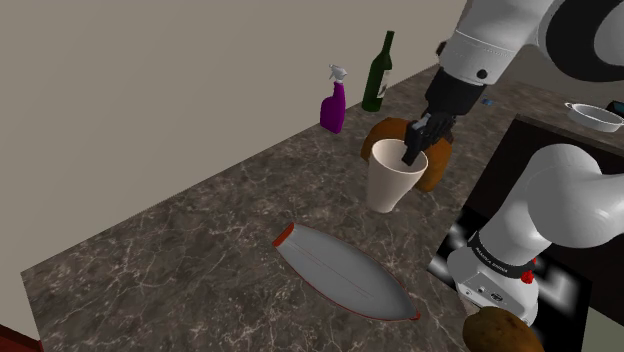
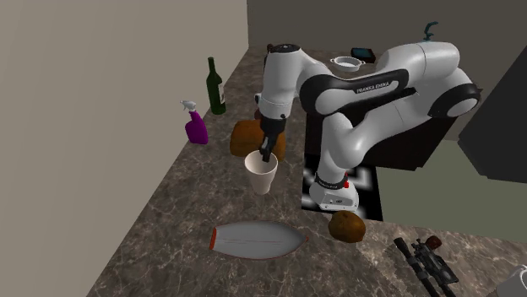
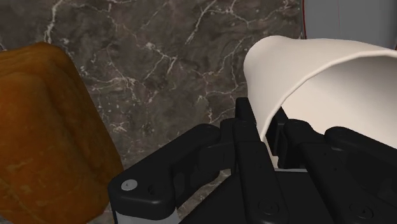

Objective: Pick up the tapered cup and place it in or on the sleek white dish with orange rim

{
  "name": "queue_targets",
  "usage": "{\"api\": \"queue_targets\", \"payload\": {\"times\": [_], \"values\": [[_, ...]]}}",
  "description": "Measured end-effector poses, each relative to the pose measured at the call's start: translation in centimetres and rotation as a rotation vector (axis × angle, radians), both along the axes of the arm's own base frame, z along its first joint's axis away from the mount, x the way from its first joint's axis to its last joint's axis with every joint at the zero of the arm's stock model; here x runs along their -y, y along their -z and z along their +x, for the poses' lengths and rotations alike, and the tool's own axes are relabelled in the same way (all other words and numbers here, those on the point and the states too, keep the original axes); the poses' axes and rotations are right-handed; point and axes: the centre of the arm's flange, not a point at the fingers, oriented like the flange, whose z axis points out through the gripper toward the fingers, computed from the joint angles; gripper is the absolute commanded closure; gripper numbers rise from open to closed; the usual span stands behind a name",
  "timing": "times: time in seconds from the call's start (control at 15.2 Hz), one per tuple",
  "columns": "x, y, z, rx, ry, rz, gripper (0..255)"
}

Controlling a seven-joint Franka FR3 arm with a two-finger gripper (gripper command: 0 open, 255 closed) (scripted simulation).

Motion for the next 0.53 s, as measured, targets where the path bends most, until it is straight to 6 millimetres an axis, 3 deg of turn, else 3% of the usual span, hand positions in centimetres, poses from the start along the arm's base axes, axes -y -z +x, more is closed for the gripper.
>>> {"api": "queue_targets", "payload": {"times": [0.53], "values": [[-9.9,-3.1,-2.3,0.000,0.000,-0.001,255]]}}
